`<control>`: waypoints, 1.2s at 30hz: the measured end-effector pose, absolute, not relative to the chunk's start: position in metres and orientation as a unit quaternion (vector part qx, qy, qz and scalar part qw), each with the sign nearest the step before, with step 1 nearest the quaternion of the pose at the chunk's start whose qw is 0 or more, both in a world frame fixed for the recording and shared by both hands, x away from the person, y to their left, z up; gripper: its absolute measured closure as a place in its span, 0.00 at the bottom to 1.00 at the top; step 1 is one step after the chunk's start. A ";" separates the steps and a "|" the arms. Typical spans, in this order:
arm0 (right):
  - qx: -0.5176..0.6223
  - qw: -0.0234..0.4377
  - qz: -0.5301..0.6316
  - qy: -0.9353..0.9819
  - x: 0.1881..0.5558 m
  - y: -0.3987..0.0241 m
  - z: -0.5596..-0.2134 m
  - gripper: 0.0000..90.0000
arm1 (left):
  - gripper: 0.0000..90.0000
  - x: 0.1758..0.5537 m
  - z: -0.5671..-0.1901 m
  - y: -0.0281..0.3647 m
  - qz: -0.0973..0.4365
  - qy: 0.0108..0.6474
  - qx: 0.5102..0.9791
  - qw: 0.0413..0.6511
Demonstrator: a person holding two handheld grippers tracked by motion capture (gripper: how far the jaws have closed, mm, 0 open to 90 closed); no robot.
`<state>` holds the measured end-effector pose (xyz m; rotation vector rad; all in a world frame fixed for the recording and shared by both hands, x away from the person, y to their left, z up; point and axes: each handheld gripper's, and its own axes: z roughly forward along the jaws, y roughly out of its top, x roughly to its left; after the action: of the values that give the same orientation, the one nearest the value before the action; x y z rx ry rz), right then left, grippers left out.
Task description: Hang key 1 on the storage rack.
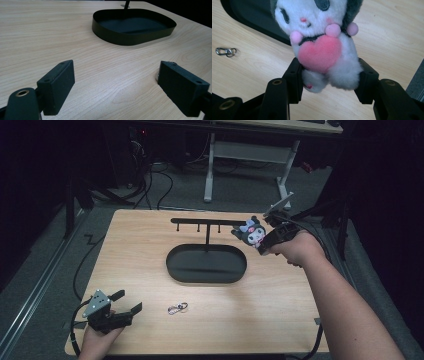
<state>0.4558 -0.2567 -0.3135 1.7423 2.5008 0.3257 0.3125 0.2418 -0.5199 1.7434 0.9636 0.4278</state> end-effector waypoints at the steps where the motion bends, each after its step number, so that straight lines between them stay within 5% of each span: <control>1: 0.570 0.037 0.102 0.814 0.455 -0.258 -0.318 0.55 | 0.17 0.312 -0.520 0.242 0.179 0.403 0.729 0.524; 18: 0.563 0.031 0.111 0.819 0.457 -0.254 -0.385 0.54 | 0.17 0.313 -0.522 0.240 0.176 0.403 0.732 0.521; 36: 0.565 0.036 0.144 0.812 0.469 -0.244 -0.418 0.51 | 0.17 0.313 -0.523 0.238 0.175 0.401 0.735 0.518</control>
<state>0.4695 -0.2440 -0.4178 1.7342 2.4928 0.4417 0.3126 0.2380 -0.5230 1.7649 0.9618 0.4203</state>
